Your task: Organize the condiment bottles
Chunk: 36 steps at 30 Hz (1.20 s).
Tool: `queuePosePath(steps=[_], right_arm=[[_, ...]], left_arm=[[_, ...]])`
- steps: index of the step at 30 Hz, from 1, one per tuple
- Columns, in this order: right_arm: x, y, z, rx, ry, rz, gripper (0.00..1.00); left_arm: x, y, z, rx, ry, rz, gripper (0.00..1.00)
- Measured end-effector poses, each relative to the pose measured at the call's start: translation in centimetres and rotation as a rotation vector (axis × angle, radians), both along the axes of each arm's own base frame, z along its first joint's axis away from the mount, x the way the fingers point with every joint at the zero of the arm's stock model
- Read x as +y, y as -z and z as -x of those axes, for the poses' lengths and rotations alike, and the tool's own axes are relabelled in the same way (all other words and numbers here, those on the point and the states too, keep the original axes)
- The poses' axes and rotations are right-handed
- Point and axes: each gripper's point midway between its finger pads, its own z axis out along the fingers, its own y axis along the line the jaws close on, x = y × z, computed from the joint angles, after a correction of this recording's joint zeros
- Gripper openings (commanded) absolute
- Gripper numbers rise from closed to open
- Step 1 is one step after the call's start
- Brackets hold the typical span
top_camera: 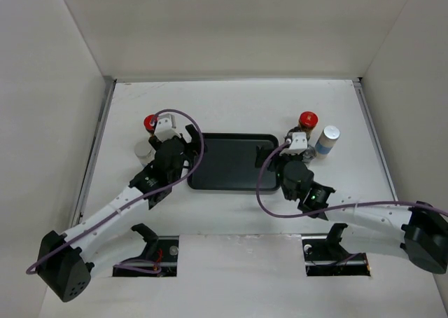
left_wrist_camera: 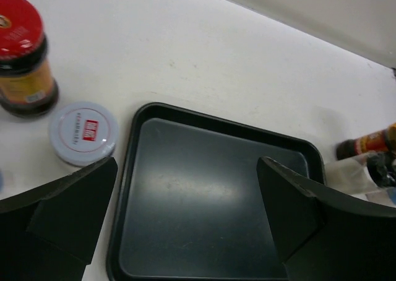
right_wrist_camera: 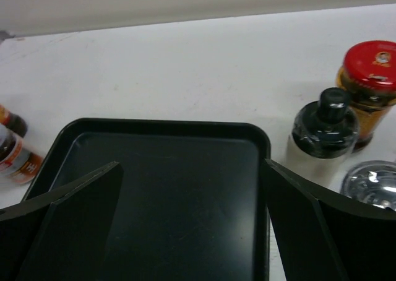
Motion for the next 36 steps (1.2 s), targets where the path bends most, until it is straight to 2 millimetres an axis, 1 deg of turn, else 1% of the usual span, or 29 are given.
queuePosePath(steps=[2,4,5,6,7,8,9,10,11,12,13,14,15,16,17,18,19,20,21,24,26,29,33,36], right_arm=[[0.8,0.3,0.1,0.006,-0.033,-0.017,1.0],[1.7,0.8,0.2,0.016,-0.066,-0.032,1.0],[2.1,1.0,0.3,0.022,-0.083,-0.033,0.89],[2.5,1.3,0.5,0.029,-0.104,-0.034,0.75],[3.0,1.5,0.7,0.035,-0.126,-0.04,0.59],[3.5,1.6,1.1,0.038,-0.149,-0.045,0.39],[3.8,1.7,1.3,0.04,-0.165,-0.049,0.3],[4.2,1.7,1.6,0.042,-0.182,-0.058,0.24],[4.5,1.7,1.8,0.045,-0.195,-0.065,0.22],[4.8,1.6,2.0,0.046,-0.207,-0.073,0.22],[5.0,1.6,2.1,0.048,-0.216,-0.077,0.24],[5.1,1.6,2.2,0.049,-0.221,-0.08,0.3],[5.2,1.6,2.2,0.05,-0.224,-0.084,0.36],[5.2,1.6,2.2,0.05,-0.225,-0.086,0.43],[5.3,1.6,2.2,0.051,-0.225,-0.091,0.54],[5.4,1.8,2.2,0.056,-0.227,-0.092,0.63],[5.4,1.9,2.2,0.06,-0.229,-0.091,0.69],[5.5,2.1,2.2,0.064,-0.232,-0.093,0.74],[5.6,2.1,2.2,0.066,-0.233,-0.095,0.78],[5.9,2.6,2.2,0.076,-0.242,-0.091,0.86],[6.1,3.2,2.2,0.091,-0.249,-0.085,0.9],[6.3,3.7,2.2,0.104,-0.258,-0.081,0.93],[6.2,3.7,1.9,0.108,-0.256,-0.09,0.96],[6.2,3.8,1.8,0.11,-0.255,-0.095,0.97]], left_arm=[[1.2,-0.6,-0.2,-0.008,-0.035,-0.034,1.0],[2.1,-1.8,-0.6,-0.024,-0.07,-0.069,1.0],[2.5,-2.6,-0.9,-0.034,-0.086,-0.087,1.0],[2.8,-3.6,-1.2,-0.048,-0.101,-0.102,1.0],[3.0,-4.5,-1.5,-0.064,-0.113,-0.117,1.0],[3.2,-5.4,-1.7,-0.077,-0.125,-0.132,1.0],[3.5,-6.2,-2.0,-0.091,-0.14,-0.148,1.0],[3.8,-7.0,-2.3,-0.102,-0.152,-0.163,1.0],[4.3,-7.6,-2.7,-0.111,-0.166,-0.178,0.98],[4.8,-8.1,-3.1,-0.114,-0.183,-0.191,0.81],[5.4,-8.4,-3.5,-0.115,-0.203,-0.203,0.59],[6.0,-8.5,-3.9,-0.111,-0.22,-0.219,0.46],[6.6,-8.4,-4.3,-0.103,-0.236,-0.234,0.44],[7.2,-8.1,-4.7,-0.089,-0.252,-0.256,0.46],[7.9,-7.7,-5.1,-0.069,-0.269,-0.276,0.52],[8.5,-7.2,-5.4,-0.047,-0.282,-0.292,0.6],[9.0,-6.8,-5.8,-0.025,-0.294,-0.307,0.69],[9.5,-6.2,-6.3,-0.001,-0.309,-0.321,0.75],[10.1,-5.7,-6.8,0.022,-0.321,-0.33,0.78],[11.5,-3.8,-8.3,0.094,-0.346,-0.355,0.85],[12.5,-2.5,-9.4,0.141,-0.356,-0.364,0.86],[13.9,-0.8,-10.8,0.211,-0.367,-0.363,0.87],[14.9,1.2,-12.4,0.285,-0.365,-0.347,0.87],[15.0,3.0,-12.5,0.34,-0.346,-0.345,0.87]])
